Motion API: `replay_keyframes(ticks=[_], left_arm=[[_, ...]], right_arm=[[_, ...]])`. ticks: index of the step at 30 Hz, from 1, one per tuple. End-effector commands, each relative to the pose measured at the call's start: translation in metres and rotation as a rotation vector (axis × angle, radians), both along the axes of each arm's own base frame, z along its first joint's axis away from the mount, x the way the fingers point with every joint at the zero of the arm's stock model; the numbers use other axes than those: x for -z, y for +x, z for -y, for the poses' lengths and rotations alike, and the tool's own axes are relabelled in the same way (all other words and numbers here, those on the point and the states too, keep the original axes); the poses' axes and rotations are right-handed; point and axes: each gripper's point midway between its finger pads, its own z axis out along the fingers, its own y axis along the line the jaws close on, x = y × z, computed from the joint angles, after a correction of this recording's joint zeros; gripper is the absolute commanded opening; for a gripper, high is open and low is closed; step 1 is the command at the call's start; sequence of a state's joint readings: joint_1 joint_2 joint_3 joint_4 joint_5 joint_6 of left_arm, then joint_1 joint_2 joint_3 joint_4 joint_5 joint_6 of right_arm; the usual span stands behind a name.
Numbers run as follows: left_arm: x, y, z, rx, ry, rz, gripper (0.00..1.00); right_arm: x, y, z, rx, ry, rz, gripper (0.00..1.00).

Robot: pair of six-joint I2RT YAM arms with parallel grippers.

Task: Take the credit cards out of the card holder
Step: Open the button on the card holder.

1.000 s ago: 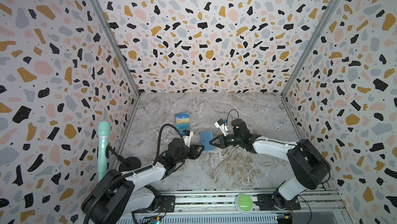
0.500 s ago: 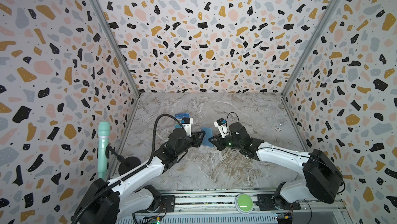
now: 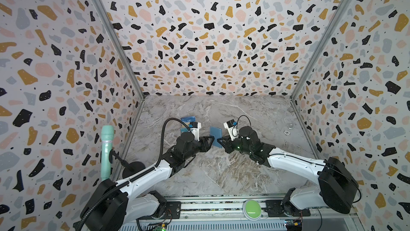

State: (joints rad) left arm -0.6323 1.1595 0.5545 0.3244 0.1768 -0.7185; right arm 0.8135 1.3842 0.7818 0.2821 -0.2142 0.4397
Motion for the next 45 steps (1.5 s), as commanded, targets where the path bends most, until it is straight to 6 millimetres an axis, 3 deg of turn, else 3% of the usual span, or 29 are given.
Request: replay_keyframes(ticks=[1, 12, 24, 37, 45], left_arm=[[-0.026, 0.002, 0.012, 0.036, -0.063, 0.062, 0.44], [-0.015, 0.009, 0.015, 0.029, -0.024, 0.038, 0.42], [-0.006, 0.017, 0.015, -0.009, 0.005, 0.020, 0.37], [-0.002, 0.023, 0.012, -0.051, 0.039, 0.022, 0.07], [-0.002, 0.022, 0.009, -0.059, 0.047, 0.020, 0.00]], right_arm=[[-0.019, -0.002, -0.001, -0.011, 0.035, 0.058, 0.00], [-0.022, -0.008, -0.009, -0.066, 0.052, 0.077, 0.00], [-0.036, -0.034, -0.017, -0.211, 0.134, 0.125, 0.00], [-0.032, -0.027, -0.003, -0.157, 0.133, 0.125, 0.00], [-0.032, -0.024, 0.008, -0.145, 0.147, 0.116, 0.00]])
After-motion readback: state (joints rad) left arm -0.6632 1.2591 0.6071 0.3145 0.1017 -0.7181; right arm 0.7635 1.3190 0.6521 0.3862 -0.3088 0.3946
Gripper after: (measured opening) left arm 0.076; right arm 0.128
